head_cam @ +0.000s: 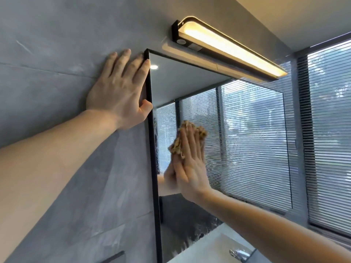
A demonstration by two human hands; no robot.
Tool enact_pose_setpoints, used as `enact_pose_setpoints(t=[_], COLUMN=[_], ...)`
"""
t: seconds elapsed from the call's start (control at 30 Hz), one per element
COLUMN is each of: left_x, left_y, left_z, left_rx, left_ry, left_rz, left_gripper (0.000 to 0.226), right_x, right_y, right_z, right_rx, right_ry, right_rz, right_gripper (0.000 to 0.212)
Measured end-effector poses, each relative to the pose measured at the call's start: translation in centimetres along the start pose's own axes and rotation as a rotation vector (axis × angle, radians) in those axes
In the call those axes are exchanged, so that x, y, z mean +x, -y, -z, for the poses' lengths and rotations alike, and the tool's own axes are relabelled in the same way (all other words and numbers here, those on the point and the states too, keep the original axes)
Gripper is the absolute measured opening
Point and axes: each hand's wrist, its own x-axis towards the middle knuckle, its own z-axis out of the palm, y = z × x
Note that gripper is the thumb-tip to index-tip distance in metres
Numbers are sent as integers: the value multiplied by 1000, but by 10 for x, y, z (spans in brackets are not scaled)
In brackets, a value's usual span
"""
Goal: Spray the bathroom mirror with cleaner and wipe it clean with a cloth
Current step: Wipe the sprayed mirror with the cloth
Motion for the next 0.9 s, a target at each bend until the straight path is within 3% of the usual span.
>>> enact_pose_setpoints(t=[0.13,0.27,0.37,0.53,0.7,0.8,0.9], left_x=[-1,0,0,1,0,0,0], left_y=[0,1,1,0,-1,-1,-1], left_z=[1,1,0,0,2,2,2], left_rx=[4,14,23,20,10,6,0], left_ry=[5,9,12,2,-7,-12,-16], left_rz=[2,3,-2,0,2,1,1], left_gripper=[96,97,97,97,97,97,96], right_x=[-18,-19,-22,-42,-48,-53,-73], right_y=[21,-11,-63,-178,-185,-157,-106], right_z=[3,3,6,21,19,12,5], right_rx=[-23,-15,-11,12,61,65,62], right_ry=[154,95,-7,-101,-130,-121,-80], right_rz=[266,286,112,-481,-817,-781,-511], right_gripper=[70,67,65,67,77,76,72])
